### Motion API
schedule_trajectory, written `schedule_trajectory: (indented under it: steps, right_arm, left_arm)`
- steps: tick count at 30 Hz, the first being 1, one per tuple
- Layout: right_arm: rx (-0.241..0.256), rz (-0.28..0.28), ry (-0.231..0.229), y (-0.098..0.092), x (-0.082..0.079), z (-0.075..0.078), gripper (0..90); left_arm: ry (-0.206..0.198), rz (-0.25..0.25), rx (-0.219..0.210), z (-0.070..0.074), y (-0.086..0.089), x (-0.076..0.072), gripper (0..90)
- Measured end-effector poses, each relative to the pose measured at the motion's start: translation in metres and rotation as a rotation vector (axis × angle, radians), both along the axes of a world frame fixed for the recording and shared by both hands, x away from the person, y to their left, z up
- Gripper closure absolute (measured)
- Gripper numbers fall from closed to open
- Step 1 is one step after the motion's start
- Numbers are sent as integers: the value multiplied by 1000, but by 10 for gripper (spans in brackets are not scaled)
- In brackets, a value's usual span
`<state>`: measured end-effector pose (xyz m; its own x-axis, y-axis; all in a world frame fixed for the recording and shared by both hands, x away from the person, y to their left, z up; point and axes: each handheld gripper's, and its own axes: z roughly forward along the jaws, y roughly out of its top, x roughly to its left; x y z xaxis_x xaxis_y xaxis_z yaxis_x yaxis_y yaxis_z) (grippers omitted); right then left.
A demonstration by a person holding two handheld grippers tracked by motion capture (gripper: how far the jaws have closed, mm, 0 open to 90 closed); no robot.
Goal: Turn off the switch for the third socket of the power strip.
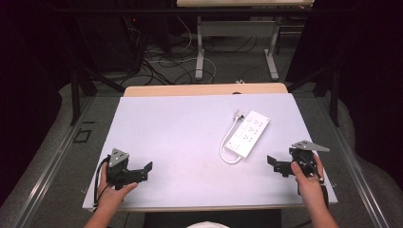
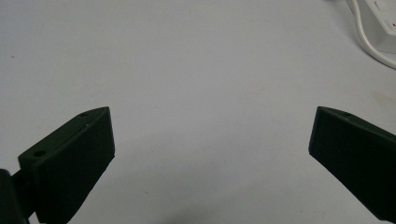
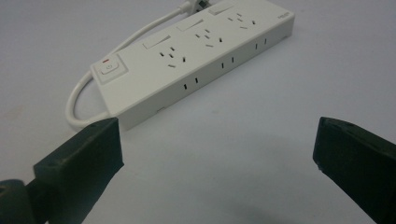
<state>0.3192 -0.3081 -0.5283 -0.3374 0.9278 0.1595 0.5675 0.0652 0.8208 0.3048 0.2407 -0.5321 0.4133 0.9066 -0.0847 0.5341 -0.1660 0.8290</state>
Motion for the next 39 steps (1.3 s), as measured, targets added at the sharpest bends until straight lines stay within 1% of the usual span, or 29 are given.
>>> schedule_trajectory:
  steps: [2, 4, 5, 6, 9, 10, 12, 17, 20, 26, 29, 32, 35, 39]
  right_arm:
    - [2, -6, 3, -3, 0, -3, 10]
    - [13, -24, 9, -4, 0, -7, 10]
    - [5, -28, 3, -5, 0, -9, 10]
    - [2, -22, 8, -6, 1, -10, 10]
    - [8, -31, 27, -8, 2, -13, 10]
    - [1, -34, 23, -10, 3, -14, 11]
    - [9, -50, 36, -11, 4, -15, 11]
    - [10, -72, 50, -14, 6, -20, 21]
    - [3, -64, 53, -14, 6, -21, 22]
    - [3, -65, 62, -15, 9, -24, 22]
    - [-6, -65, 66, -14, 10, -25, 23]
    - [-16, -54, 65, -14, 10, -26, 23]
    - [-15, -57, 71, -13, 10, -26, 23]
    - [-17, -58, 68, -15, 10, -26, 23]
  left_arm:
    - [-1, 0, 0, 0, 0, 0, 2]
    - [0, 1, 0, 0, 0, 0, 2]
    - [-2, 0, 0, 0, 1, 0, 2]
    - [-2, -1, 1, 0, 1, 0, 2]
    - [1, -2, 8, 0, 1, 1, 2]
    - [2, -1, 7, 0, 1, 1, 2]
    - [3, -1, 8, 0, 2, 1, 2]
    - [0, 1, 7, -1, 2, 0, 3]
    - [0, 1, 8, -1, 2, 0, 3]
    - [3, 3, 10, -1, 3, 0, 3]
    - [5, 7, 10, -1, 3, 0, 3]
    - [5, 8, 9, -1, 3, 0, 3]
    - [3, 6, 10, -1, 3, 0, 3]
    - [-2, 4, 11, -1, 2, 0, 3]
